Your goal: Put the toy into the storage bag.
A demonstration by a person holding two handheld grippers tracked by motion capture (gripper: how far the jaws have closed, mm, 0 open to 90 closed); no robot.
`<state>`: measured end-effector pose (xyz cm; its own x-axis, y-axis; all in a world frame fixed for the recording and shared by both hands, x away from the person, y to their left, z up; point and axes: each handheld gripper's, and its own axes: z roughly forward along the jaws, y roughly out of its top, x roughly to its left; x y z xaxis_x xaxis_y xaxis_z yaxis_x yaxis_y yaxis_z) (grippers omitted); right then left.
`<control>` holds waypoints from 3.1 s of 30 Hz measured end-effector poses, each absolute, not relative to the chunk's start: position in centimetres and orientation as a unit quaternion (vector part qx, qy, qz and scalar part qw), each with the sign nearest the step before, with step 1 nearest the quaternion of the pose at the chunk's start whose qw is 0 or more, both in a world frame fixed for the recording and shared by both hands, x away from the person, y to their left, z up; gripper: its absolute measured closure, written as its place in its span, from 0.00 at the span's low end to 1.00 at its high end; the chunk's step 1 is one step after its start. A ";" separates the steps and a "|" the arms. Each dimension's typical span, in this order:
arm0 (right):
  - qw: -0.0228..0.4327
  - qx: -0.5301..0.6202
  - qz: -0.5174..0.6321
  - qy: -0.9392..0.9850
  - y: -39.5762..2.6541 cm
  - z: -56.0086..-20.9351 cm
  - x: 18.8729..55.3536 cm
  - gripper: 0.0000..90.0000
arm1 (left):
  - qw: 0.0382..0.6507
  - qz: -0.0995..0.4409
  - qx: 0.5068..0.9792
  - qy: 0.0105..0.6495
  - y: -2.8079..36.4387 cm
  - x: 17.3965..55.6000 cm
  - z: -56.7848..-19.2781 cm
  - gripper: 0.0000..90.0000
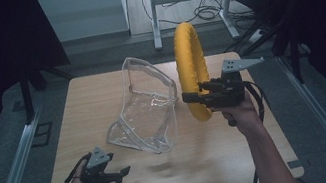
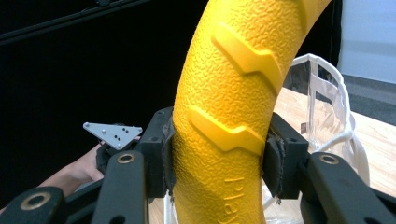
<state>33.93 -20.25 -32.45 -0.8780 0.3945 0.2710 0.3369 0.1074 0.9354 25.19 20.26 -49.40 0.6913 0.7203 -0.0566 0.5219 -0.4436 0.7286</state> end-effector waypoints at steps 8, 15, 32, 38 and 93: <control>0.028 0.234 0.631 0.739 -19.4 -31.0 33.6 0.57 | 0.376 0.131 0.839 0.370 20.3 25.2 -49.4 0.23; 0.031 0.221 0.642 0.734 -18.5 -29.6 33.3 0.57 | 0.376 0.130 0.840 0.370 20.3 25.2 -49.4 0.23; 0.020 0.175 0.658 0.733 -14.7 -27.4 32.6 0.57 | 0.377 0.127 0.839 0.371 20.2 25.2 -49.4 0.23; 0.008 0.159 0.659 0.735 -13.3 -27.1 32.4 0.57 | 0.375 0.126 0.841 0.370 20.2 25.2 -49.4 0.23; -0.083 0.153 0.625 0.761 -7.7 -32.4 34.1 0.57 | 0.371 0.130 0.843 0.368 20.2 25.1 -49.5 0.23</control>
